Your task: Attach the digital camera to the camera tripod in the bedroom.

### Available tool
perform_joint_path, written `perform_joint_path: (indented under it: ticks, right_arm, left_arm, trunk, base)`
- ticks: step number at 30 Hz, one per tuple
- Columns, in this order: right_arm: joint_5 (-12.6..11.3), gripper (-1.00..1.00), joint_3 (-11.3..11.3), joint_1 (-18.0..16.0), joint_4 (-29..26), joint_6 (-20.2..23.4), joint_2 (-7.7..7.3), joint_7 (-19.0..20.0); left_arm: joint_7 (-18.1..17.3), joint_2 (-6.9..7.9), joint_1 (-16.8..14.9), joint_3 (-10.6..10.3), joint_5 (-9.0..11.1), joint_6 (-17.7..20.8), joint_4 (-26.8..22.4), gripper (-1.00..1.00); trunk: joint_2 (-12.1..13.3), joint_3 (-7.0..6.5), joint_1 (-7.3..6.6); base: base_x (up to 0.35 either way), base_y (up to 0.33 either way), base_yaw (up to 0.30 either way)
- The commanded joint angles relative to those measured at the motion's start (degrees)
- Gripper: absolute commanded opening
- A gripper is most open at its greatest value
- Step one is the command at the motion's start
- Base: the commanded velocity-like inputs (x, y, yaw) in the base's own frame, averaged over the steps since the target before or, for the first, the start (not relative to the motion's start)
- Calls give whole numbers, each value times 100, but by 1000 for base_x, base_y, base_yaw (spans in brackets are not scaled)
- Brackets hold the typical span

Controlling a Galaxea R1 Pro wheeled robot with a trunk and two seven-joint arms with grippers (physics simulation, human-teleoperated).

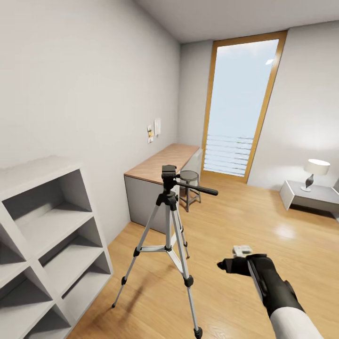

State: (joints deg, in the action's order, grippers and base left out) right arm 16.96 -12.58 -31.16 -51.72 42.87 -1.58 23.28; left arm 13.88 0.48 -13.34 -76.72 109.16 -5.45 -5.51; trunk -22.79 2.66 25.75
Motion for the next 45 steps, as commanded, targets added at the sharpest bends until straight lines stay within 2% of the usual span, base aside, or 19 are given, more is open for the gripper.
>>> perform_joint_path:
  ticks: [1,2,3,4,6,7,8,9,10,12,13,16,25,29,32,38,45]
  right_arm:
    - [72,100,-12,-143,-73,61,40,135]
    - [48,100,-9,-372,-180,126,104,318]
    - [16,100,-2,-599,-414,178,190,680]
    - [10,100,4,-647,-531,189,216,820]
    - [17,100,27,-760,-1070,181,326,1358]
    - [26,100,48,-776,-1178,181,365,1466]
    - [39,100,136,-802,-1336,177,443,1631]
    - [48,100,330,-824,-1445,171,522,1763]
    - [52,100,458,-833,-1449,163,556,1799]
    - [59,100,560,-838,-1401,152,577,1821]
    - [67,100,697,-845,-1208,114,609,1850]
    - [70,100,748,-847,-1013,62,643,1869]
    - [66,100,812,-848,-914,41,630,1951]
    - [69,100,1105,-848,-964,83,586,2252]
    - [91,100,1181,-848,-973,103,578,2446]
    - [103,100,1223,-848,-979,111,566,2566]
    - [96,100,1223,-848,-940,30,598,2498]
  left_arm:
    - [36,5,-4,-45,35,-26,-20,-100]
    - [36,5,-5,-45,35,-26,-20,-100]
    - [36,8,-3,-45,35,-26,-20,-100]
    - [36,7,-3,-45,34,-26,-20,-100]
    - [36,9,-6,-45,28,-30,-20,-100]
    - [36,10,-5,-45,26,-31,-20,-100]
    - [36,10,-4,-47,23,-32,-22,-100]
    - [36,7,-4,-47,20,-34,-25,-100]
    - [36,7,-4,-46,20,-34,-26,-100]
    - [36,10,-5,-46,19,-34,-27,-100]
    - [36,8,-6,-45,18,-35,-28,-100]
    - [36,7,-6,-46,18,-35,-29,-100]
    - [36,5,-6,-45,18,-35,-29,-100]
    - [36,5,-7,-48,18,-35,-29,-100]
    - [36,5,-4,-46,18,-36,-29,-100]
    - [36,5,-4,-45,21,-41,-27,-100]
    - [36,0,-4,-45,18,-40,-29,-100]
  trunk:
    - [-13,15,4]
    - [-13,15,4]
    - [-13,15,4]
    - [-13,15,4]
    - [-13,15,4]
    - [-13,15,4]
    - [-13,15,4]
    - [-13,15,4]
    - [-13,15,4]
    - [-13,15,4]
    - [-13,15,4]
    - [-13,15,4]
    - [-13,15,4]
    - [-13,15,4]
    - [-13,15,4]
    - [-13,15,4]
    - [-13,15,4]
  base:
    - [0,0,0]
    - [0,0,0]
    - [0,0,0]
    - [0,0,0]
    - [0,0,0]
    - [0,0,0]
    - [0,0,0]
    - [0,0,0]
    - [0,0,0]
    - [0,0,0]
    - [0,0,0]
    - [0,0,0]
    - [0,0,0]
    - [0,0,0]
    - [0,0,0]
    - [0,0,0]
    - [0,0,0]
